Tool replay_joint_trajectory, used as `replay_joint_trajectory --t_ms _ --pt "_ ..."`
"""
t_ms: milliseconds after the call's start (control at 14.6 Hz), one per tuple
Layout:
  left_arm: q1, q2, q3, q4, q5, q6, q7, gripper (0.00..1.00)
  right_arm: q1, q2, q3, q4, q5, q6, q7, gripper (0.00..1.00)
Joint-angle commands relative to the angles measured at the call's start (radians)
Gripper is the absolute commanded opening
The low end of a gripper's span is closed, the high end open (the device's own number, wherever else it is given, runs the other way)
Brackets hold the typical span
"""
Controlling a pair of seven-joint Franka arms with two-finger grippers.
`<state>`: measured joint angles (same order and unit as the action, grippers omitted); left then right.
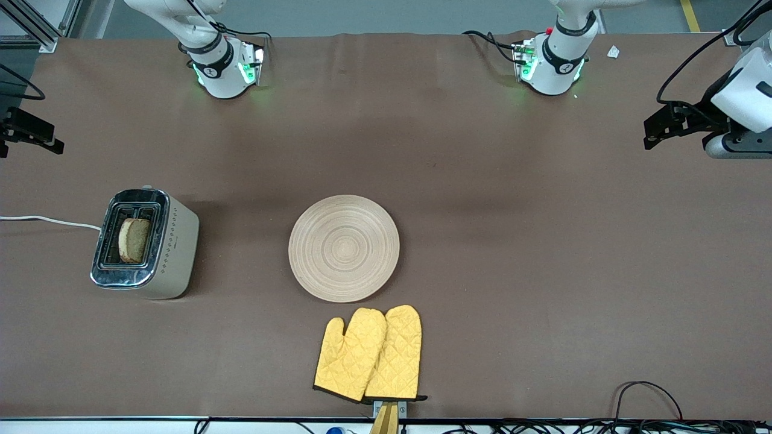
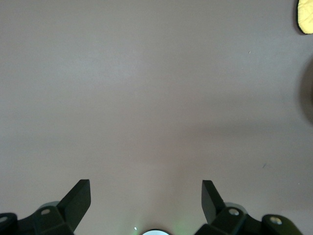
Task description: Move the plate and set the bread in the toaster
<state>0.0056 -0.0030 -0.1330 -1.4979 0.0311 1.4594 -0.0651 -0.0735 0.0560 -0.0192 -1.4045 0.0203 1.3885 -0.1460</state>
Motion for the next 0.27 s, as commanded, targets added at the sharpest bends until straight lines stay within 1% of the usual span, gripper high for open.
replay_joint_trajectory --t_ms 0,205 --pt "-0.003 -0.003 -0.002 0.014 0.023 -0.017 0.004 1.00 0.001 -0.024 0.010 -0.030 0.001 0.011 -0.003 1.00" --pt "0.002 -0.003 -0.004 0.014 0.020 -0.017 0.007 1.00 0.001 -0.024 0.012 -0.031 0.003 0.004 0.000 1.00"
